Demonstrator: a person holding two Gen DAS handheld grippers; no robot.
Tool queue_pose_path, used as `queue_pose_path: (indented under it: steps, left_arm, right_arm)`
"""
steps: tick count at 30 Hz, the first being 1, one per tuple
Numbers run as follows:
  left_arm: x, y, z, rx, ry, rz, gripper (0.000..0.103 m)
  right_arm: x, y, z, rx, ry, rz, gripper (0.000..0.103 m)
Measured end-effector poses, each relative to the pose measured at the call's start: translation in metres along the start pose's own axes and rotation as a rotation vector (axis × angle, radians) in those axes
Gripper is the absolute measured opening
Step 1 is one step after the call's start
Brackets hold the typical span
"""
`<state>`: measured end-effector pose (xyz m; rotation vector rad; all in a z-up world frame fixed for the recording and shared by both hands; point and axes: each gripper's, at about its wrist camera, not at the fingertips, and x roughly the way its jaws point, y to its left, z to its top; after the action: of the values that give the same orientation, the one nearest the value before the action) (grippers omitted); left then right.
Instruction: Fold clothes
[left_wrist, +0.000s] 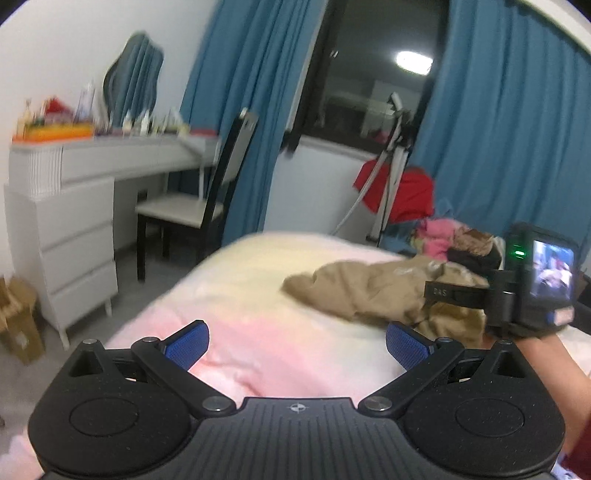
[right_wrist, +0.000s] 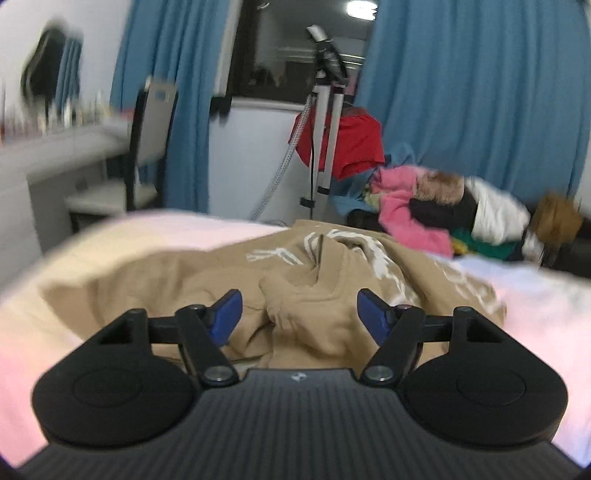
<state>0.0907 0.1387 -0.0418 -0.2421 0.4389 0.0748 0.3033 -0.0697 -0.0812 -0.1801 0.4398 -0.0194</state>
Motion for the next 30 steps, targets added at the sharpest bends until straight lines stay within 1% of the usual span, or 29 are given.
queue_pose_path:
  steps: [1,2,3,4,7,8,11,14,17,19,23,25,27,29,30]
  left_arm:
    - [0.003,0.004,-0.001,-0.004,0.005,-0.009,0.102]
    - [0.006,0.007,-0.001,-0.005,0.009,-0.017,0.102]
    - [0.008,0.009,-0.002,-0.005,0.013,-0.023,0.100]
    - [0.007,0.010,-0.004,-0.004,0.013,-0.028,0.098]
    - [-0.001,0.007,-0.008,0.001,-0.006,-0.049,0.098]
    - [-0.003,0.004,-0.008,0.000,-0.009,-0.052,0.098]
    - [-0.008,-0.006,-0.007,0.004,-0.020,-0.067,0.098]
    - [-0.015,-0.017,-0.008,0.030,-0.035,-0.086,0.098]
    - [-0.028,-0.031,-0.011,0.081,-0.051,-0.134,0.098]
    - [-0.040,-0.042,-0.015,0.126,-0.061,-0.176,0.095]
    - [-0.067,-0.072,-0.027,0.237,-0.075,-0.274,0.092]
    - [-0.082,-0.091,-0.038,0.325,-0.082,-0.329,0.090]
    - [-0.096,-0.111,-0.049,0.415,-0.090,-0.379,0.088]
    - [-0.105,-0.133,-0.067,0.535,-0.098,-0.402,0.086]
    - [-0.107,-0.144,-0.077,0.598,-0.101,-0.409,0.083]
  right_arm:
    - [0.011,0.002,0.000,-0.016,0.033,-0.033,0.047]
    - [0.015,-0.003,-0.001,0.013,0.054,-0.044,0.026]
    - [0.018,-0.009,-0.003,0.043,0.075,-0.056,0.016]
    - [0.021,-0.014,-0.003,0.068,0.091,-0.066,0.016]
    - [-0.008,-0.029,-0.003,0.040,-0.008,-0.083,0.014]
    - [-0.018,-0.034,-0.001,0.049,-0.035,-0.082,0.014]
    - [-0.059,-0.063,0.003,0.126,-0.107,-0.069,0.014]
    - [-0.102,-0.093,0.006,0.202,-0.163,-0.047,0.013]
    - [-0.150,-0.121,0.005,0.276,-0.219,-0.010,0.013]
    - [-0.184,-0.139,0.000,0.319,-0.263,0.012,0.013]
    - [-0.254,-0.167,-0.015,0.372,-0.364,0.073,0.013]
    - [-0.278,-0.180,-0.021,0.407,-0.394,0.107,0.013]
    - [-0.294,-0.193,-0.027,0.449,-0.405,0.152,0.013]
    - [-0.303,-0.204,-0.034,0.492,-0.403,0.194,0.013]
    - [-0.304,-0.207,-0.038,0.498,-0.402,0.200,0.013]
